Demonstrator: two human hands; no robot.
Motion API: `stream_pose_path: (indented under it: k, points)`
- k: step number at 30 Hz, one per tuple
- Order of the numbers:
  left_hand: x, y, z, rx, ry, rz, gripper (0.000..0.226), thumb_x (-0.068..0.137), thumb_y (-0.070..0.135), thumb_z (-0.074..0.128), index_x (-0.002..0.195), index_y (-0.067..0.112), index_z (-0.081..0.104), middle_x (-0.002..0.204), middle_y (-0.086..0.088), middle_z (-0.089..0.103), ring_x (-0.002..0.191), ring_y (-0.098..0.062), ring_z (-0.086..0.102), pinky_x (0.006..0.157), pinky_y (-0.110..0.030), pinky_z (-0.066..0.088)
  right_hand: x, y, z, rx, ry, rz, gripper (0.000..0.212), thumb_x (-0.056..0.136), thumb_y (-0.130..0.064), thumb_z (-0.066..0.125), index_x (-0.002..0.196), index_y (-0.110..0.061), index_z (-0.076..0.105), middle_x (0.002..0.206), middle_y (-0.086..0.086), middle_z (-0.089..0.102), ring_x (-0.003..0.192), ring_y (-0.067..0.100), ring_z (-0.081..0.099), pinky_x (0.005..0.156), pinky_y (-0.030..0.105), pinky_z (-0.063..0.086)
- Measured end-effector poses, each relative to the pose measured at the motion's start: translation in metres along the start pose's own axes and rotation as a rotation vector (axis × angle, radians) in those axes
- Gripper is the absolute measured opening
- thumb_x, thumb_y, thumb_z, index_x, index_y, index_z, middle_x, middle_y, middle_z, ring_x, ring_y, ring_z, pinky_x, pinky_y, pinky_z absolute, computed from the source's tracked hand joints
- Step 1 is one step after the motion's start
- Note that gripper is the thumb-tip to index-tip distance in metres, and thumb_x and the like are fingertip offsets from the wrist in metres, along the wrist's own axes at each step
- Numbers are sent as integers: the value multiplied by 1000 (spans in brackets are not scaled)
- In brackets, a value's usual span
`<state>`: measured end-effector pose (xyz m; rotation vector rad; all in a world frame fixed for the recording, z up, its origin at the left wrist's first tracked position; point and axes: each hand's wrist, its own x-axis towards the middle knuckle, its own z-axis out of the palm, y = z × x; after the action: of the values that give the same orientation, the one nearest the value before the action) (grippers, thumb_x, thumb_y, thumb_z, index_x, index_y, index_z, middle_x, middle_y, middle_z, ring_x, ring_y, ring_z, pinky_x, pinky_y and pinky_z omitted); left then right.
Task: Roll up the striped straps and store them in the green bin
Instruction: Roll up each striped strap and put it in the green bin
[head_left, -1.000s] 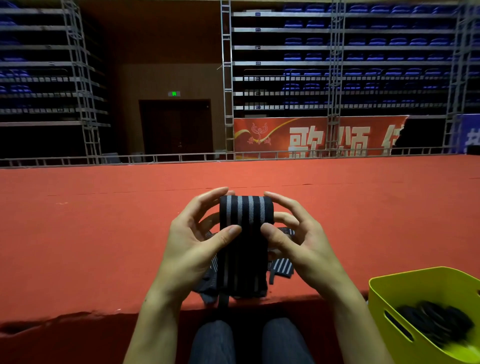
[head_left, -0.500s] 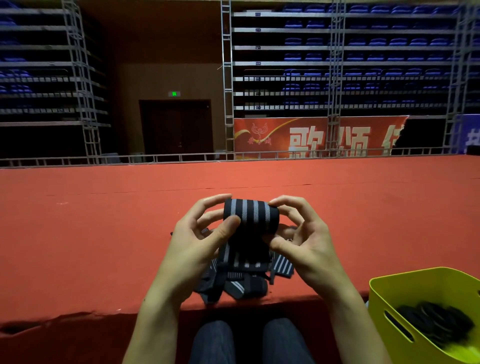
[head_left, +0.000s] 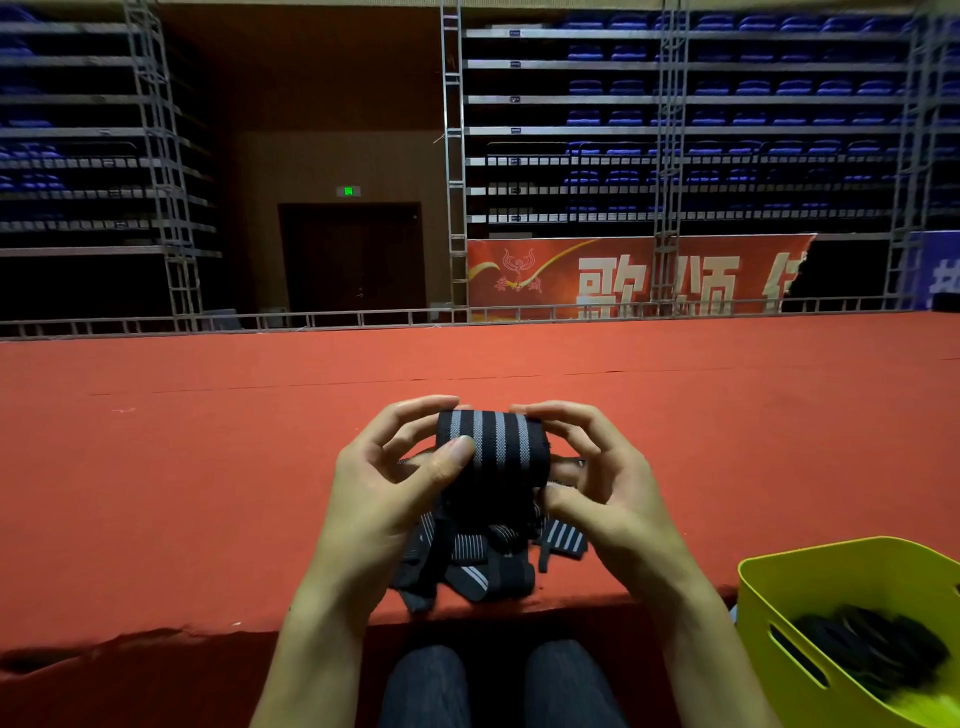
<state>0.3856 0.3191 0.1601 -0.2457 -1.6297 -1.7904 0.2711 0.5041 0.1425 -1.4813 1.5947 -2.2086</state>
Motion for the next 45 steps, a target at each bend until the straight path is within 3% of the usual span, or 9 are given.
stream_pose_path:
  k: [6,9,14,18,24,28,36,40,45]
  points:
    - [1,-7,-6,1,-53,79,46,82,18,85,126,13,70,136,-13,73,114,-33,75,93,-48,62,0,-8,7,23,14,151,59,85,-42,77,142,-35,62,136,7,71,110,37,76,85,61,64]
    - [1,-10,-9,5,-72,118,53,80,19,85,129,9,65,141,-13,70,124,-39,71,102,-55,57,2,-11,11,7,32,154,51,91,-32,79,139,-34,63,131,9,74,108,30,78,73,47,66]
    - [0,-11,-12,40,-126,115,55,86,5,79,137,6,59,148,-10,65,134,-37,65,105,-52,57,2,-8,11,18,19,96,55,90,-11,82,139,-28,63,129,11,74,103,35,79,78,43,64]
    - [0,-6,-7,54,-134,12,58,86,21,82,141,20,63,140,-6,71,127,-26,71,96,-35,61,-1,-1,9,-21,0,50,61,88,0,83,139,-26,62,136,10,69,107,38,78,87,50,65]
    - [-2,-4,0,129,-69,0,53,88,15,78,139,21,65,119,-6,80,105,-18,79,81,-26,62,-2,4,8,-103,17,6,76,85,10,82,146,-29,59,141,8,65,112,32,77,92,43,64]
    - [1,-9,2,150,-65,25,57,84,12,79,138,16,64,119,-8,80,106,-19,79,82,-27,62,-3,5,4,-132,3,43,77,85,7,81,148,-33,56,139,10,65,107,27,77,90,39,62]
    - [12,-35,28,110,-59,2,51,91,9,79,139,17,64,117,-8,80,109,-20,78,86,-32,62,-6,2,-21,-318,113,85,66,88,-27,84,145,-47,57,130,2,69,91,39,78,83,64,63]
    - [14,-52,46,84,-91,-19,51,92,10,77,140,15,61,115,-6,80,105,-18,77,85,-32,63,-15,5,-43,-337,129,128,65,92,-18,85,144,-44,56,108,6,74,76,32,75,69,45,65]
    - [11,-85,64,79,-148,-56,49,97,6,74,142,15,59,116,-7,79,109,-20,76,90,-37,62,-30,13,-75,-486,122,169,65,91,-27,87,142,-44,52,102,0,77,87,14,74,82,34,58]
